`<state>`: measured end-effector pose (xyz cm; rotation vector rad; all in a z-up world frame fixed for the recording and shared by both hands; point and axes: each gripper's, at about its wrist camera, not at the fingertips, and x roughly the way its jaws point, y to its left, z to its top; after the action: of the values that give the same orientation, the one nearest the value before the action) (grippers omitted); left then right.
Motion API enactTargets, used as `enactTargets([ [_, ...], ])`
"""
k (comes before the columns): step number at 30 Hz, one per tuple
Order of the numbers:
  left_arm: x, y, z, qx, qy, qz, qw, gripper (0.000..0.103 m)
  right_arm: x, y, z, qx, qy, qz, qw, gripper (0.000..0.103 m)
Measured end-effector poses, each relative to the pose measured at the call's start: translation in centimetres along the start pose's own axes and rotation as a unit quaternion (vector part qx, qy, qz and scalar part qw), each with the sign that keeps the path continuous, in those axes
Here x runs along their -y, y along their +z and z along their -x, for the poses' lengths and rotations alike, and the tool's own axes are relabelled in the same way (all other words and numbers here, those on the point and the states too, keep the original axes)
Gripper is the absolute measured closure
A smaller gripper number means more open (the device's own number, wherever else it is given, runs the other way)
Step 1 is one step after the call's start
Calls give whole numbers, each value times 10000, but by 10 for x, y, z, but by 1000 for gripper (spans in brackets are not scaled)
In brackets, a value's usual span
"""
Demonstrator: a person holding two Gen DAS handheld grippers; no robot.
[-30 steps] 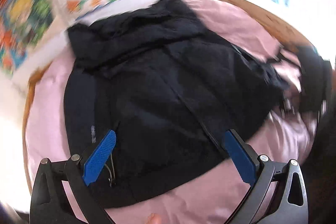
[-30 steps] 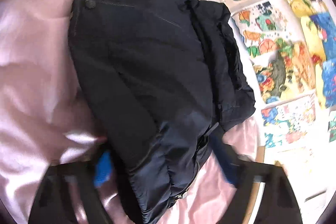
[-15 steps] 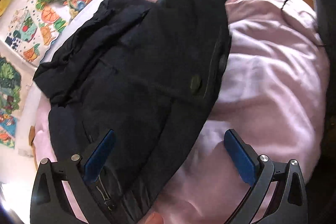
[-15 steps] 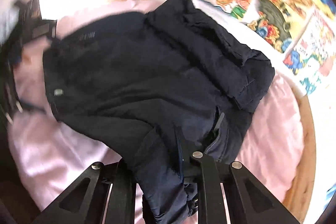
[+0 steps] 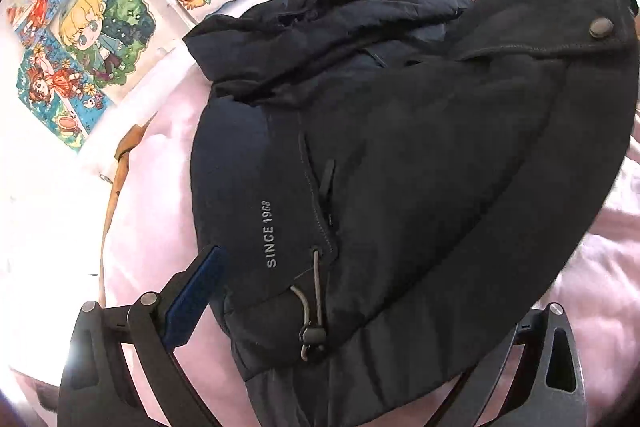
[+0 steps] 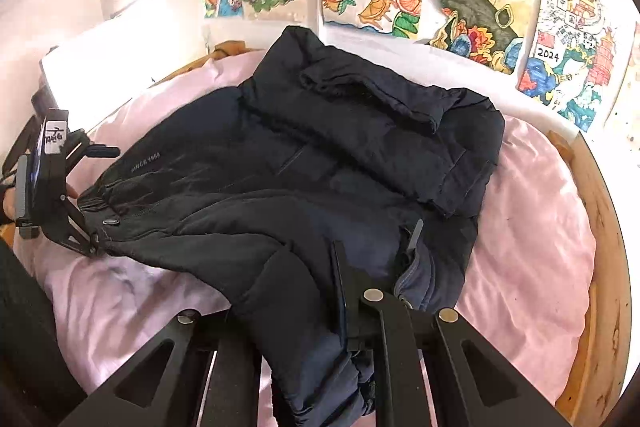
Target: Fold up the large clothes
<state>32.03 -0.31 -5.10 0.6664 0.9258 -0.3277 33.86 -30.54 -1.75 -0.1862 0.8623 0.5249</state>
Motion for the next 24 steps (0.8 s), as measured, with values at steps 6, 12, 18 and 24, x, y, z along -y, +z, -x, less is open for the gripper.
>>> enactTargets([
  [6, 17, -3, -6, -33, 349, -226, 9991, 5, 8, 8, 1, 81, 44, -198, 9998, 90],
  [12, 23, -14, -39, -333, 474, -184, 9982, 5, 10, 10, 2, 142, 40, -298, 9994, 90],
  [18, -3, -16, -24, -179, 700, 355, 9968, 43, 3, 6, 1, 103, -66, -15, 9999, 90],
  [24, -10, -15, 3, 312, 576, 520, 9965, 79, 3, -5, -1, -81, -73, 162, 9998, 90],
])
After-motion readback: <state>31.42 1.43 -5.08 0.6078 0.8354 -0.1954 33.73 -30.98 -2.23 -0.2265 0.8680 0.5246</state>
